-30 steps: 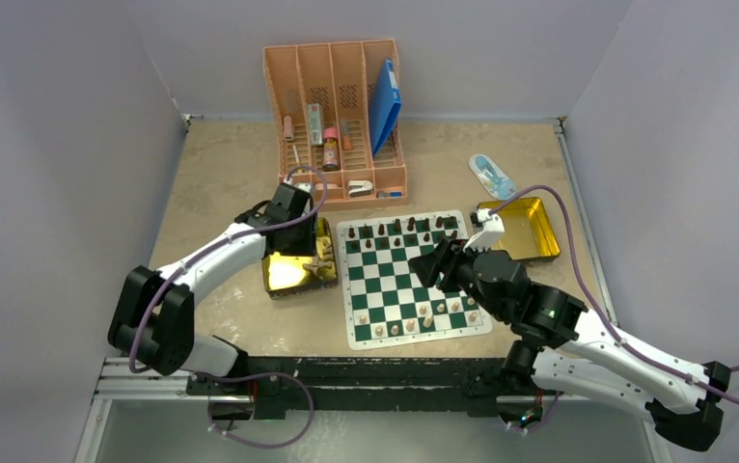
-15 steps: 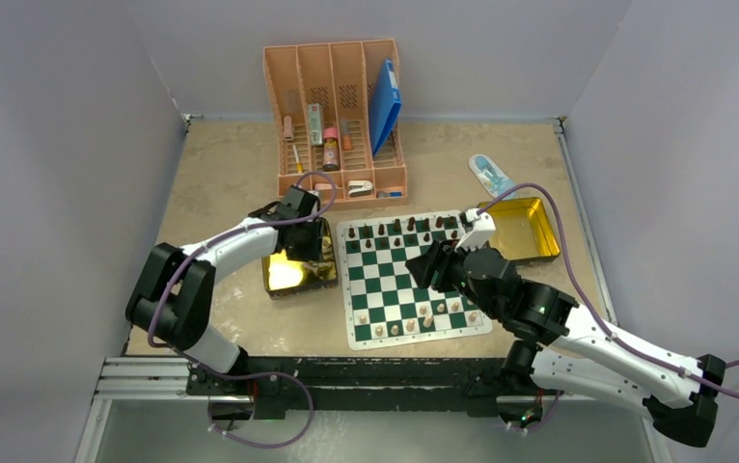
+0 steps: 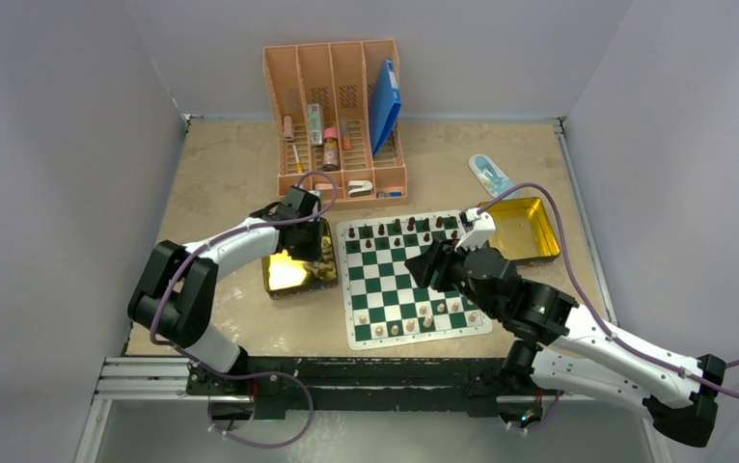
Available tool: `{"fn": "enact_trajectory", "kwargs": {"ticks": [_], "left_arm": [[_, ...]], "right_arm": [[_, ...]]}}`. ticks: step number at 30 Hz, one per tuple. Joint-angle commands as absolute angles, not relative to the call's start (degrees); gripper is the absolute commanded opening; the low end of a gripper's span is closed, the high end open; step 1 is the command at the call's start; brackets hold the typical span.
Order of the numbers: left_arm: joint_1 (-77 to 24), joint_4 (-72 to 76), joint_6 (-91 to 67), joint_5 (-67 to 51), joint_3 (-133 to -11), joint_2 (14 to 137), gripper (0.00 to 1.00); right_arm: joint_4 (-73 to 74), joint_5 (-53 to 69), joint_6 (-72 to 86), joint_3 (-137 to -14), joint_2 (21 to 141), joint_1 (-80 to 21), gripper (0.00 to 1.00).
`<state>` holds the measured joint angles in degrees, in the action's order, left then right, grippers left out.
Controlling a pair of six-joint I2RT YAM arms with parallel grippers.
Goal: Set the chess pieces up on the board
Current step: Pick up the chess piece from the storage box.
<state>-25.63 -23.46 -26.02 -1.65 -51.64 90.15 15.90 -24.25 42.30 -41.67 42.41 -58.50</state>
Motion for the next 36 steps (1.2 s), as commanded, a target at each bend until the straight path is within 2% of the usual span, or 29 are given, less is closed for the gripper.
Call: {"fn": "enact_trajectory", "kwargs": {"ticks": [1, 6, 9, 14, 19, 26, 36], "left_arm": [[-25.4, -23.7, -26.6, -0.7, -51.6, 89.5, 0.26], [-25.4, -24.5, -27.1, 2.3, -51.7, 90.2, 0.35], [-25.4, -24.9, -26.8, 2.0, -51.9, 90.9, 0.36], [-25.4, -24.8, -26.0, 0.5, -51.8, 89.9, 0.21], [-25.4, -25.7, -24.6, -1.5, -53.0, 86.8, 0.12], [-25.4, -28.0, -21.1, -1.7, -55.5, 80.4, 0.09], [-25.4, -20.0, -10.6, -11.6, -50.5, 62.8, 0.07]], "right_arm": [[12.7, -23.7, 41.4, -43.0, 42.3, -58.7, 0.6], [12.8, -23.6, 41.3, -42.7, 42.6, -58.8, 0.6], [13.0, -23.5, 41.3, -42.8, 42.4, -58.8, 0.6], [13.3, -23.6, 41.1, -42.7, 41.5, -58.8, 0.6], [11.8, -23.4, 41.2, -41.4, 41.2, -58.8, 0.6], [8.7, -20.0, 41.7, -40.0, 42.1, -58.8, 0.6], [0.3, -11.4, 43.6, -38.1, 42.9, -58.8, 0.6]]}}
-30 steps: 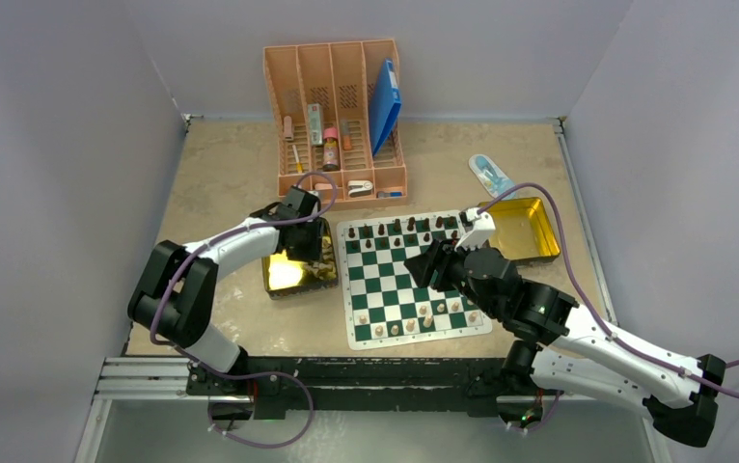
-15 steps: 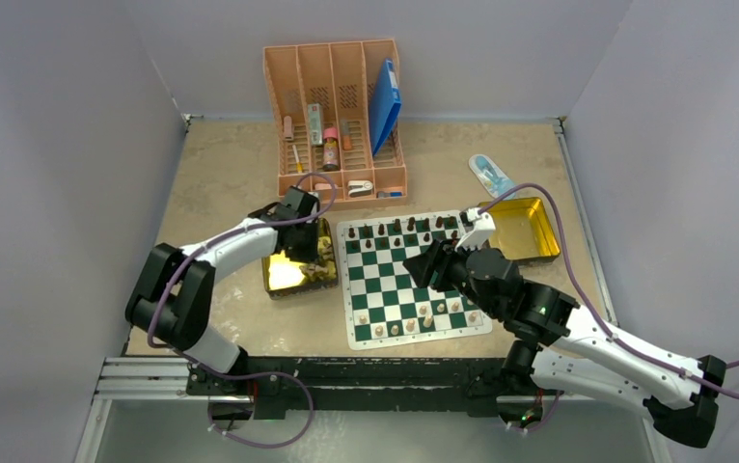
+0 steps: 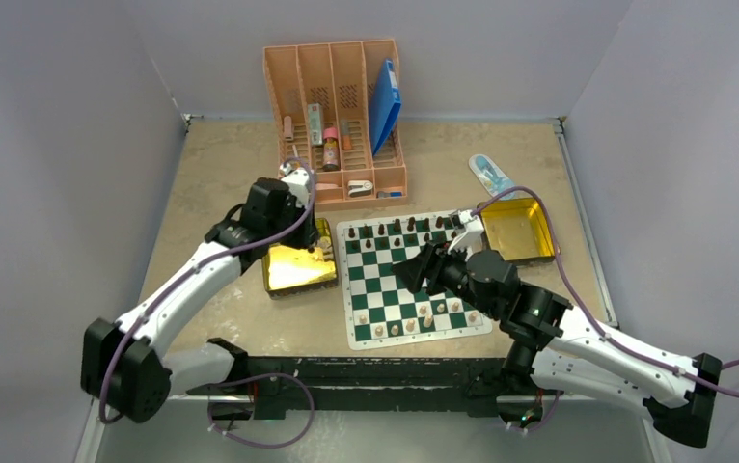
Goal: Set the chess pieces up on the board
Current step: Pick up the chess piece from the storage box.
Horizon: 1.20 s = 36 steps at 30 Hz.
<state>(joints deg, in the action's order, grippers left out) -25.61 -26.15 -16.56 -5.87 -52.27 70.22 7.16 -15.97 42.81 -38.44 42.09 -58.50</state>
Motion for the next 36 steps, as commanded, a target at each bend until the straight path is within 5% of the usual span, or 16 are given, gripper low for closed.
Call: {"fn": "enact_trajectory", "kwargs": {"ticks": [1, 8, 18, 36], "left_arm": [[-25.4, -19.3, -9.9, -12.6, -49.9, 61.5, 0.07], [-25.4, -19.2, -13.5, -17.3, -49.7, 58.3, 0.06], [-25.4, -17.2, -29.3, -26.0, -49.9, 55.7, 0.05], [-25.4, -11.4, -38.2, -33.1, -49.0, 52.8, 0.03]], "right_arm": [[-1.3, -10.7, 43.7, -38.1, 43.4, -58.8, 0.6], [-8.3, -7.3, 41.8, -38.4, 48.4, -58.8, 0.6], [-40.2, -0.1, 52.9, -29.2, 54.5, -58.6, 0.6], [-63.9, 4.4, 72.5, -24.5, 66.1, -53.6, 0.8]]}}
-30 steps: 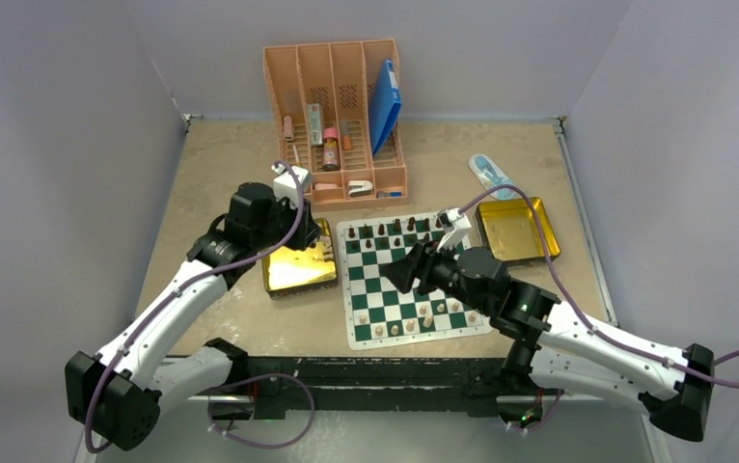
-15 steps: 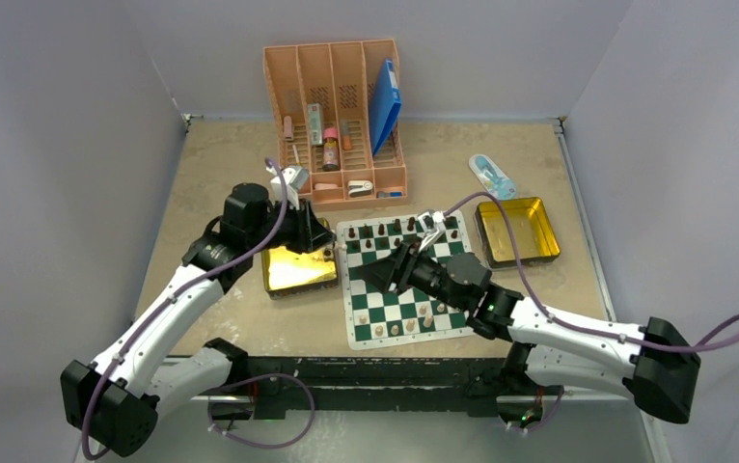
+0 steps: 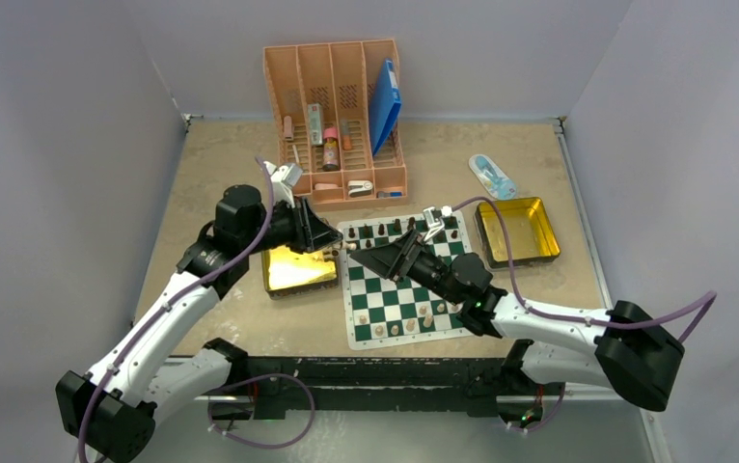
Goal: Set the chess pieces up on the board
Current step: Pick up the chess piece from the storage box.
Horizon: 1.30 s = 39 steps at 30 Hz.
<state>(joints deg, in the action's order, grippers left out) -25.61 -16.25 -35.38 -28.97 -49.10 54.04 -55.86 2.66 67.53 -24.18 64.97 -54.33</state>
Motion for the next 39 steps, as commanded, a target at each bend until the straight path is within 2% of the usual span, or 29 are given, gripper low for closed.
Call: {"fn": "enact_trajectory", "kwargs": {"ticks": [1, 26, 39], "left_arm": [[-25.4, -11.2, -38.6, -33.5, -49.0, 52.8, 0.03], [-25.4, -7.6, -42.9, -37.5, -48.0, 50.1, 0.02], [-25.4, -7.2, -43.1, -38.2, -47.2, 49.9, 0.02]], "right_arm": [[-64.2, 4.9, 73.0, -24.7, 66.5, -53.6, 0.8], [-67.0, 3.6, 81.2, -23.9, 67.0, -53.3, 0.78], [-73.0, 3.1, 81.5, -21.9, 68.6, -53.2, 0.6]]}}
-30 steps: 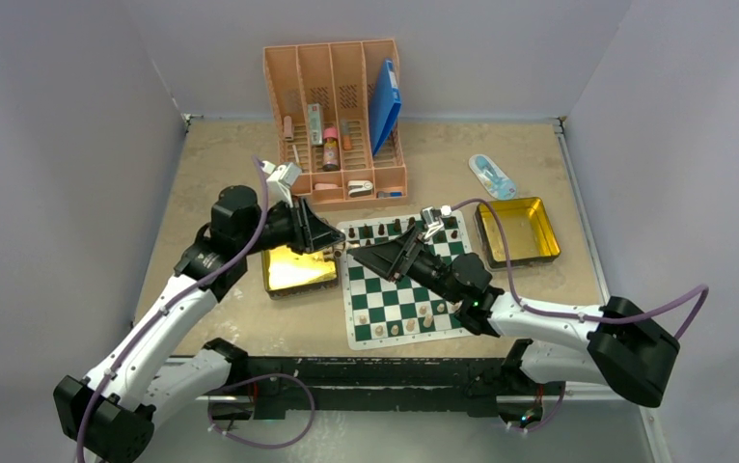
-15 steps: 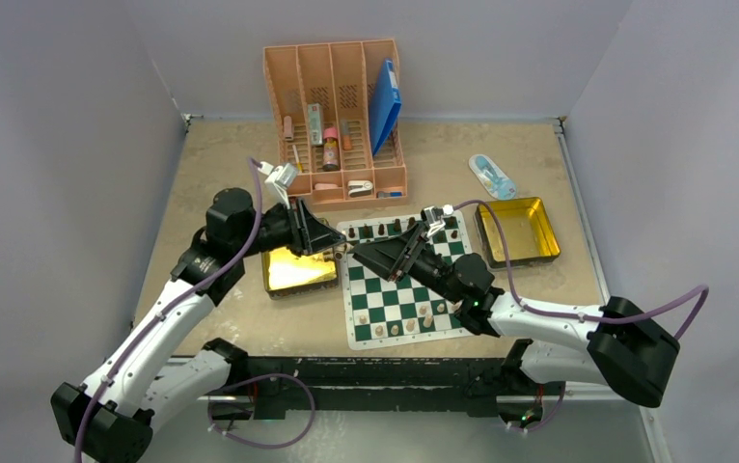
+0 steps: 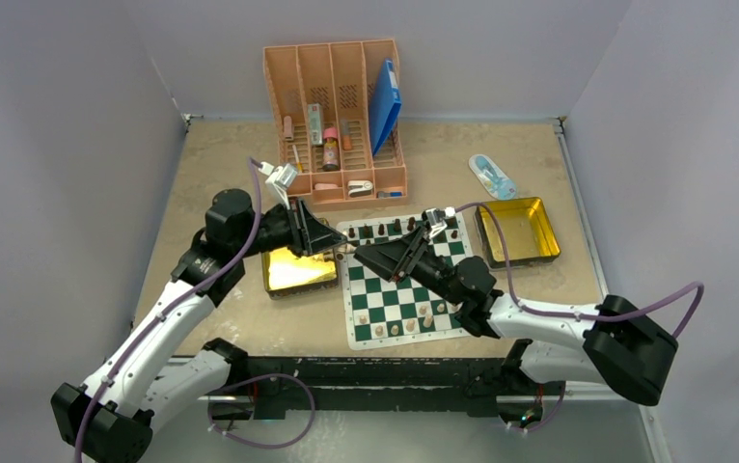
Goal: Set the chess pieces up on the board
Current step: Pick up the chess piece from the storage box.
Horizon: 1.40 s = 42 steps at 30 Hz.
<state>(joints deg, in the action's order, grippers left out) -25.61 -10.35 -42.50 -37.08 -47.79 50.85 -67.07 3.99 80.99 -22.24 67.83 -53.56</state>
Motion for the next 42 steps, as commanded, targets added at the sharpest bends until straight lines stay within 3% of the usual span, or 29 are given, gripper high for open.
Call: {"fn": "enact_trajectory", "kwargs": {"ticks": [1, 8, 18, 26, 34, 42], "left_arm": [[-25.4, -7.2, -43.0, -38.3, -47.2, 49.9, 0.02], [-25.4, -8.3, -41.3, -38.7, -47.8, 50.3, 0.02], [-25.4, -9.2, -39.9, -38.4, -48.3, 50.6, 0.02], [-25.4, -9.3, -39.6, -38.4, -48.3, 50.8, 0.02], [-25.4, -11.3, -38.0, -37.1, -48.0, 51.1, 0.01], [-25.4, -12.5, -36.3, -35.7, -48.5, 51.8, 0.01]], "right_arm": [[-73.5, 3.1, 81.6, -21.7, 68.7, -53.2, 0.59], [-75.1, 3.7, 82.1, -20.8, 70.1, -52.7, 0.55], [-75.6, 3.4, 80.8, -21.0, 70.8, -52.0, 0.37], [-76.4, 4.4, 81.2, -21.5, 72.2, -51.7, 0.35], [-74.4, 4.6, 78.6, -22.9, 72.2, -51.4, 0.17], [-72.5, 5.8, 77.2, -23.8, 73.4, -51.2, 0.11]]}}
